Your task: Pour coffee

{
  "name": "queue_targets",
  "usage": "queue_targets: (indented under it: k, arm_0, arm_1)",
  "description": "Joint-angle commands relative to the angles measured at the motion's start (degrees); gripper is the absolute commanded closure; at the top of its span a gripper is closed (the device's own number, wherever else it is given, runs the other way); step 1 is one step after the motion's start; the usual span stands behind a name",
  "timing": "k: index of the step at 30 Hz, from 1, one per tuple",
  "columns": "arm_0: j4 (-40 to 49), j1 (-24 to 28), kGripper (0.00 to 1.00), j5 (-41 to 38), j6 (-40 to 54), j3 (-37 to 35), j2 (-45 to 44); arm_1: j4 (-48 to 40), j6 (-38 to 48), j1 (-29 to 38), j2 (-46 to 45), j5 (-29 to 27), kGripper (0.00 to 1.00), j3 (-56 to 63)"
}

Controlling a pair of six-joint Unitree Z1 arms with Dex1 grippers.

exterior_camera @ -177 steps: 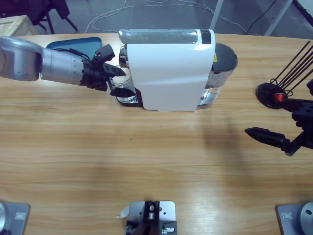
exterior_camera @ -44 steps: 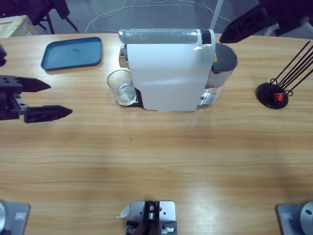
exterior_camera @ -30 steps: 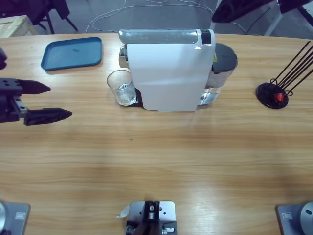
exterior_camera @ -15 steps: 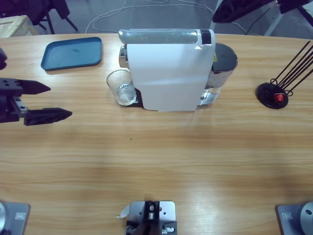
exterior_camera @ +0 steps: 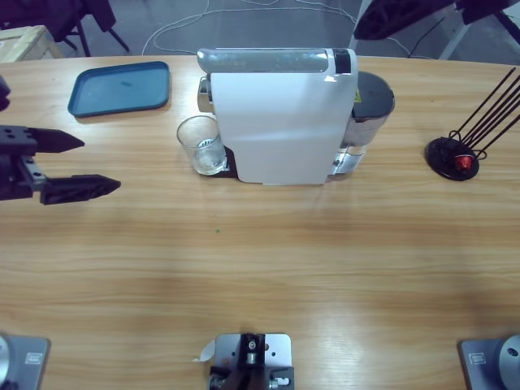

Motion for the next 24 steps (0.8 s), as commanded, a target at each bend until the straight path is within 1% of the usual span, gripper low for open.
queue_targets:
  k: [1, 7, 10, 12, 13, 15, 18, 22, 24]
  arm_0:
    - [-0.64, -0.51, 0.000, 0.56, -0.05, 1.41, -1.09]
    - [-1.94, -0.49, 0.000, 0.74, -0.02, 1.49, -0.18]
    - [-2.15, -0.52, 0.000, 0.70, 0.07, 1.45, 0.49]
    - [-2.20, -0.51, 0.000, 0.63, 0.03, 1.17, 0.77]
    - [-2.20, -0.51, 0.000, 0.53, -0.02, 1.12, 0.77]
    - [-2.15, -0.52, 0.000, 0.30, -0.02, 1.20, 0.77]
    - [-2.19, -0.54, 0.000, 0.03, 0.16, 1.75, 0.52]
    - [-2.12, -0.52, 0.000, 0.03, 0.23, 1.99, 1.03]
    - [-2.12, -0.51, 0.000, 0.07, 0.25, 1.84, 1.02]
  arm_1:
    - [-0.44, 0.41, -0.22, 1.57, -2.52, 0.000, 0.44]
    - [-0.08, 0.50, -0.22, -1.91, -3.06, 0.000, 2.88]
    - [-0.49, 0.59, -0.22, -6.08, -3.18, 0.000, 8.03]
    - [-1.81, 0.82, -0.22, -9.65, -3.20, 0.000, 13.67]
    - [-3.28, 1.33, -0.22, -11.70, -3.24, 0.000, 17.15]
    - [-8.91, 1.64, -0.22, -16.12, -3.32, 0.000, 26.08]
    - [-16.29, 1.56, -0.22, -20.04, -3.48, 0.000, 36.88]
    - [-23.66, 1.29, -0.22, -23.08, -3.89, 0.000, 46.67]
    - [-25.91, 1.10, -0.22, -23.48, -6.00, 0.000, 49.18]
